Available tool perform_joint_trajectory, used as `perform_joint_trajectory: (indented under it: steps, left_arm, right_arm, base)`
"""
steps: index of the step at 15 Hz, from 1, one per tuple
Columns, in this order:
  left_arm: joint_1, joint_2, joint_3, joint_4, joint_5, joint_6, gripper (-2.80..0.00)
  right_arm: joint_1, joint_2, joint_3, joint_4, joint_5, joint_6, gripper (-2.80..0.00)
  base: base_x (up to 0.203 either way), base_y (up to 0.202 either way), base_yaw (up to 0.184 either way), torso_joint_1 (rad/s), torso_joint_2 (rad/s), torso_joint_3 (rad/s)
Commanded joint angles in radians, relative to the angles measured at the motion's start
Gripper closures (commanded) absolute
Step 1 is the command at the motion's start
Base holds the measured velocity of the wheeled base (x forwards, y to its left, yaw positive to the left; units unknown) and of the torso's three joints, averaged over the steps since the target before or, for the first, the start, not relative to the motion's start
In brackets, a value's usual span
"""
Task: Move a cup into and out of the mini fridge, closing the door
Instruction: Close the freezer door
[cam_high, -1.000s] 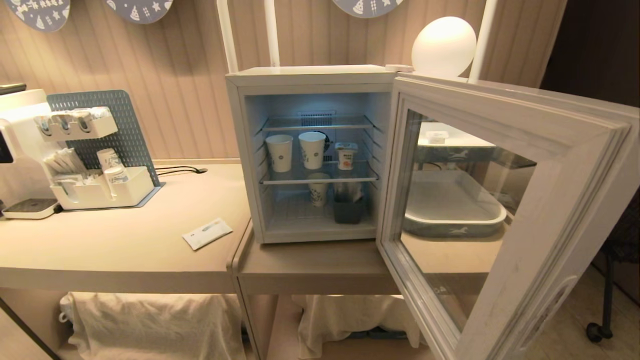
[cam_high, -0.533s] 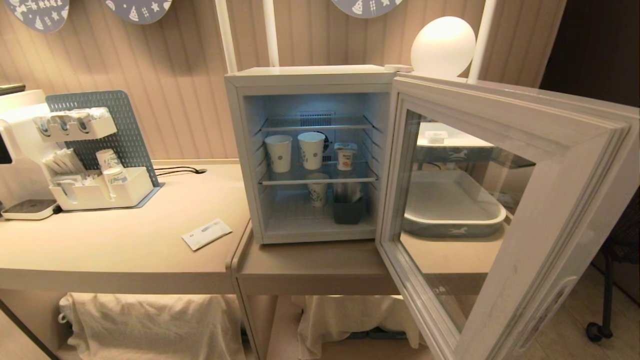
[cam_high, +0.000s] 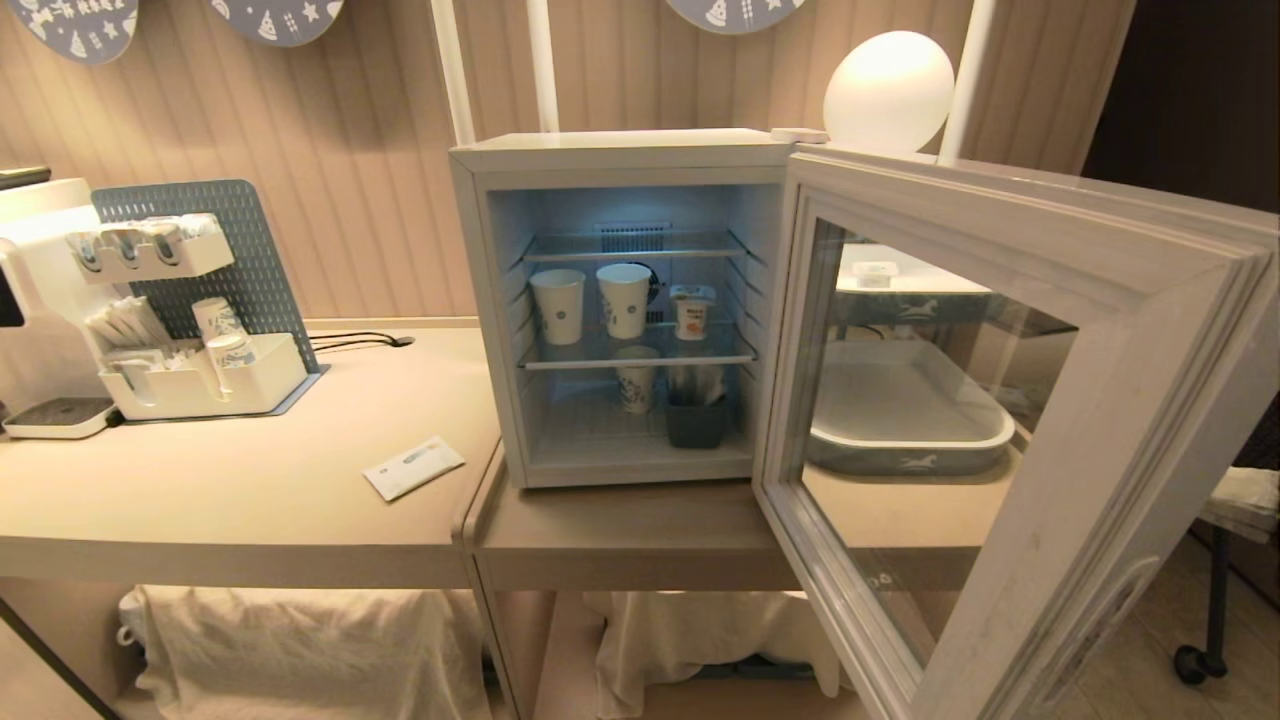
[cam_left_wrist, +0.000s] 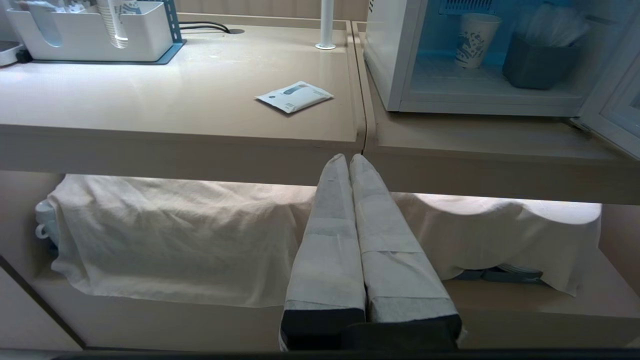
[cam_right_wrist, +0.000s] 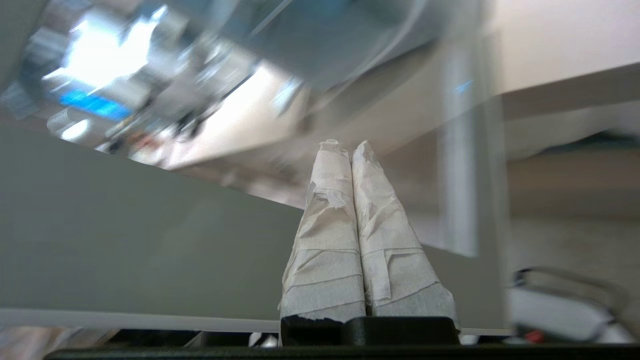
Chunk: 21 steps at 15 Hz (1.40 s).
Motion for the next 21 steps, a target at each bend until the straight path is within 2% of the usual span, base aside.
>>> perform_joint_trajectory:
  steps: [1, 4, 6, 9, 11, 13, 15, 16, 19, 21]
  left_arm:
    - [0.000, 0.001, 0.000, 0.000, 0.000, -0.001, 0.00]
    - [0.000, 0.001, 0.000, 0.000, 0.000, -0.001, 0.00]
    - [0.000, 0.001, 0.000, 0.000, 0.000, -0.001, 0.00]
    - [0.000, 0.001, 0.000, 0.000, 0.000, -0.001, 0.00]
    - [0.000, 0.001, 0.000, 0.000, 0.000, -0.001, 0.00]
    - [0.000, 0.001, 0.000, 0.000, 0.000, -0.001, 0.00]
    - [0.000, 0.001, 0.000, 0.000, 0.000, 0.000, 0.00]
    - [0.000, 0.001, 0.000, 0.000, 0.000, -0.001, 0.00]
    - [0.000, 0.001, 0.000, 0.004, 0.000, 0.042, 0.00]
    - [0.000, 0.001, 0.000, 0.004, -0.004, 0.028, 0.00]
  right_arm:
    - [-0.023, 0.158, -0.024, -0.010, 0.149, 0.018, 0.00]
    - [0.062, 0.155, -0.024, -0.050, 0.143, 0.063, 0.00]
    - [0.142, 0.158, -0.027, -0.132, 0.077, 0.156, 0.00]
    - [0.372, 0.193, -0.037, -0.262, -0.180, 0.250, 0.00]
    - [0.566, 0.256, -0.071, -0.303, -0.414, 0.271, 0.00]
    - [0.698, 0.353, -0.123, -0.315, -0.601, 0.261, 0.00]
    - [0.777, 0.427, -0.197, -0.269, -0.744, 0.175, 0.00]
    - [0.831, 0.449, -0.228, -0.240, -0.842, 0.129, 0.00]
    - [0.925, 0.560, -0.346, -0.227, -1.122, -0.188, 0.00]
    - [0.954, 0.655, -0.462, -0.262, -1.278, -0.342, 0.00]
  base:
    - [0.000, 0.000, 0.000, 0.000, 0.00, 0.000]
    - [0.000, 0.000, 0.000, 0.000, 0.00, 0.000]
    - [0.000, 0.000, 0.000, 0.000, 0.00, 0.000]
    - [0.000, 0.000, 0.000, 0.000, 0.00, 0.000]
    - [0.000, 0.000, 0.000, 0.000, 0.00, 0.000]
    - [0.000, 0.000, 0.000, 0.000, 0.00, 0.000]
    - [0.000, 0.000, 0.000, 0.000, 0.00, 0.000]
    - [0.000, 0.000, 0.000, 0.000, 0.00, 0.000]
    - [0.000, 0.000, 0.000, 0.000, 0.00, 0.000]
    - [0.000, 0.000, 0.000, 0.000, 0.00, 0.000]
